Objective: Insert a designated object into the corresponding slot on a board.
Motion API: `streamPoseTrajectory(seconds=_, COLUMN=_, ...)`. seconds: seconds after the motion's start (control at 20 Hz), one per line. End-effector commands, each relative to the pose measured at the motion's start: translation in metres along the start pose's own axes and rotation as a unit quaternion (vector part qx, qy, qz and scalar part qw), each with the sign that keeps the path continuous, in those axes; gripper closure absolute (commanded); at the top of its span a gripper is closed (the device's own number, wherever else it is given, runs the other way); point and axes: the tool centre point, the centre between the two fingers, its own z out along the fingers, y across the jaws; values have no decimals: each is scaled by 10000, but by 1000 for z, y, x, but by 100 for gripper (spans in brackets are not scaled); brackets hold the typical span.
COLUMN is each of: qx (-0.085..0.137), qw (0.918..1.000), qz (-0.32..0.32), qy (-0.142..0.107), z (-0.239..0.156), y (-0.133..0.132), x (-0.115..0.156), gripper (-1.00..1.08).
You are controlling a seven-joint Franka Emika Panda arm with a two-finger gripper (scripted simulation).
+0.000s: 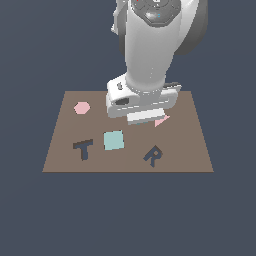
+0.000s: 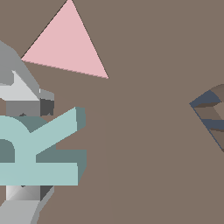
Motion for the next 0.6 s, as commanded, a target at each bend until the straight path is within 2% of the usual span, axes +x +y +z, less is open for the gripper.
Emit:
streamPoseTrajectory(seconds=0.0, qx=0, qw=9990, qz=445, qy=2, z=-1, y=-7, x=11, gripper=108)
streamPoseTrajectory(seconds=0.25, qx=0, qw=9911, qz=1334, qy=3, z=-1, y=-19, x=35, gripper=108)
streamPoseTrajectory(seconds=0.55, qx=0, qw=9705, qz=2412, qy=3, z=-2, y=-27, x=67, gripper=108)
